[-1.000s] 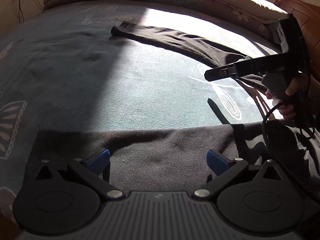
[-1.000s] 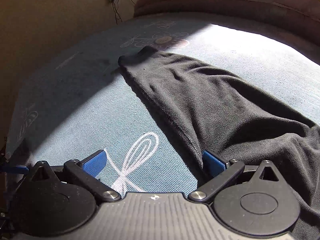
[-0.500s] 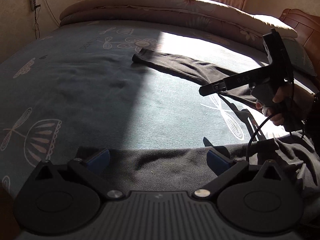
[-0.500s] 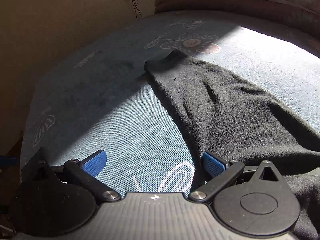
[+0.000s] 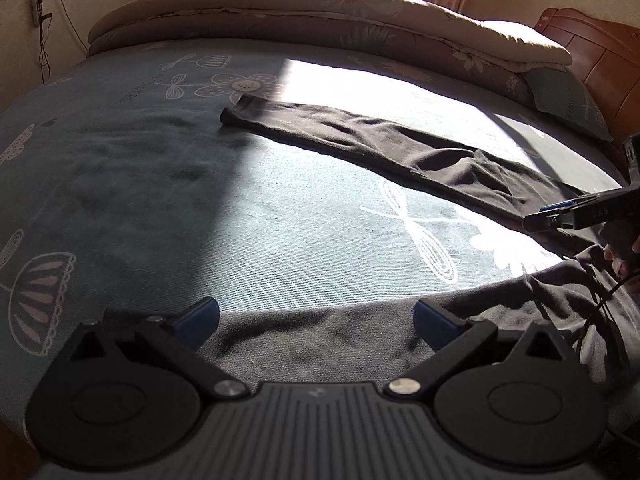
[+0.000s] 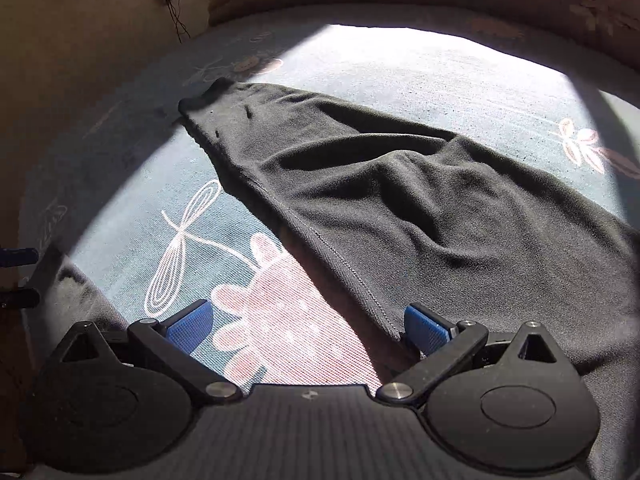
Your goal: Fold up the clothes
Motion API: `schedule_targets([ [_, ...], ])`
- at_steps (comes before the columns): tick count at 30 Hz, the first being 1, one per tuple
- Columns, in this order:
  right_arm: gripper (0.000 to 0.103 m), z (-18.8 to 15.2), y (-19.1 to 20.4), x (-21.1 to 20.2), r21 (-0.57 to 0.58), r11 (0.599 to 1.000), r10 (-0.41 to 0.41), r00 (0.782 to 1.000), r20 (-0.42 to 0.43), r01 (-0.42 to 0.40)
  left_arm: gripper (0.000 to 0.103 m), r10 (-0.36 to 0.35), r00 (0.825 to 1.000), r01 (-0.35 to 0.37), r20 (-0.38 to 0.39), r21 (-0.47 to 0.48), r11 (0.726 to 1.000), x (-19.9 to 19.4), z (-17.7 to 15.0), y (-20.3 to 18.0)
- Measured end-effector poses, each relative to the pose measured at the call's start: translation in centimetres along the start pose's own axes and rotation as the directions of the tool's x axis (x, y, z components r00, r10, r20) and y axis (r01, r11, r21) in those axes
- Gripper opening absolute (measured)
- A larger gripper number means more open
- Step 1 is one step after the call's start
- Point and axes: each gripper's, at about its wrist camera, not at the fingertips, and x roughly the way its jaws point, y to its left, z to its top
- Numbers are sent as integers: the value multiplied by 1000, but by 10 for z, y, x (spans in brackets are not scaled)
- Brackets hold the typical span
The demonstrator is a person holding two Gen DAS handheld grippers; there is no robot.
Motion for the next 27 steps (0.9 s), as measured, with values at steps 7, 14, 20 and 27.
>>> schedule_targets([
  [7,103,-26,-18,-5,84,996,-5,998,-67,11,102,-7,1000,7,-13,18,1000,-3,3,-5],
  [14,103,-39,-60,-40,224,968,-114,993,-25,117,102,-49,998,50,-38,51,997,0,10,-26],
  [20,103,-68,-68,-81,258,965,-45,999,21,38,102,-121,991,127,-64,109,986,5,18,-59],
  [27,103,-119,-85,-138,230,921,-331,943,38,314,102,-243,963,263,-114,215,941,26,36,-121],
])
